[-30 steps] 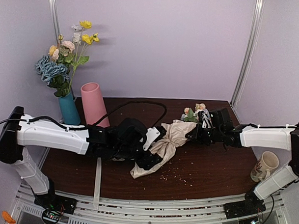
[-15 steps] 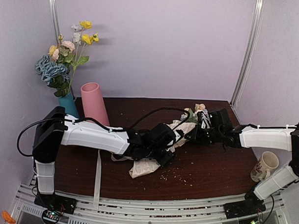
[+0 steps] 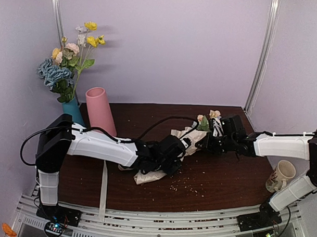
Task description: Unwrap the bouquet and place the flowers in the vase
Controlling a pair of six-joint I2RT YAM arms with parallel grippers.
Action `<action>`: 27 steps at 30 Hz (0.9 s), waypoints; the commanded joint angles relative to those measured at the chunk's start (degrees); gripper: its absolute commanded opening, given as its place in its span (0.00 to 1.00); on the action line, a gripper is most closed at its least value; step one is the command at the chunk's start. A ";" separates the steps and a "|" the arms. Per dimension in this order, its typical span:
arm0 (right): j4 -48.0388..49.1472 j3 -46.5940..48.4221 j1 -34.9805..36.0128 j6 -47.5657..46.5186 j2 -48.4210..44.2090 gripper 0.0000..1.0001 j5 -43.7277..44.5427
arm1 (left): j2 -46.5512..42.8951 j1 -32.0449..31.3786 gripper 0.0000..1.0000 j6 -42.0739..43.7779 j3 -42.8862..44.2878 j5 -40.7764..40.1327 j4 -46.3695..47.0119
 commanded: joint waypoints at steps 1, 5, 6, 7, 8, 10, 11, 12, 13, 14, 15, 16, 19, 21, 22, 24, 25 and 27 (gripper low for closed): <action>-0.31 0.56 0.31 -0.69 -1.83 0.00 0.83 | -1.03 0.00 0.03 0.15 -3.21 -3.46 3.82; -0.45 0.33 0.24 -1.16 -1.70 0.00 2.29 | -3.55 0.00 0.00 -0.04 -6.12 -3.41 6.08; -0.49 0.21 0.04 -1.27 -1.60 0.00 2.78 | -4.23 0.08 0.00 -0.07 -6.95 -3.19 6.66; -0.52 -0.01 -0.26 -1.38 -1.44 0.00 3.22 | -4.98 0.13 0.00 -0.17 -7.90 -2.88 7.37; -0.53 -0.30 -0.75 -1.51 -1.28 0.00 3.45 | -5.82 0.30 0.00 -0.37 -9.01 -2.27 7.96; -0.20 -1.13 -2.24 -1.71 -0.78 0.00 3.71 | -7.86 0.90 0.00 -1.09 -11.95 -0.56 9.62; -0.07 -1.54 -3.04 -1.81 -0.38 0.00 3.84 | -9.06 1.27 0.00 -1.39 -13.79 0.54 10.69; 0.13 -2.14 -3.74 -2.29 0.23 0.00 4.13 | -10.19 1.65 0.00 -1.53 -16.24 1.66 11.74; 0.11 -2.32 -4.21 -2.70 0.85 0.00 4.81 | -11.39 2.00 0.00 -1.54 -18.25 2.72 12.75; -0.08 -2.49 -4.51 -3.14 1.79 0.00 5.13 | -12.42 2.22 0.00 -1.45 -19.91 3.57 13.82; -0.21 -2.58 -4.60 -3.44 2.80 0.00 5.13 | -13.46 2.52 0.00 -1.44 -21.40 4.18 14.53; -0.12 -2.75 -4.66 -3.54 3.84 0.00 4.77 | -14.25 2.85 0.00 -1.50 -22.67 4.85 15.23; 2.32 -4.02 -4.77 -2.89 7.30 0.00 3.17 | -15.61 3.86 0.00 -1.70 -24.93 6.35 15.98; 4.19 -5.04 -4.78 -2.35 8.62 0.00 1.99 | -15.99 4.42 0.00 -1.81 -25.62 7.00 16.35; 4.80 -5.34 -4.78 -2.21 9.13 0.00 1.48 | -15.96 4.48 0.00 -1.88 -25.76 7.16 16.40; 5.60 -5.77 -4.80 -2.30 9.65 0.00 0.25 | -15.60 4.49 0.00 -1.85 -25.80 7.69 16.89; 5.88 -5.79 -4.73 -2.76 9.62 0.00 -0.72 | -15.39 4.52 0.00 -1.81 -25.75 8.03 17.27; 6.35 -5.81 -4.72 -3.93 9.01 0.00 -2.80 | -14.71 4.57 0.00 -1.81 -25.51 9.06 18.10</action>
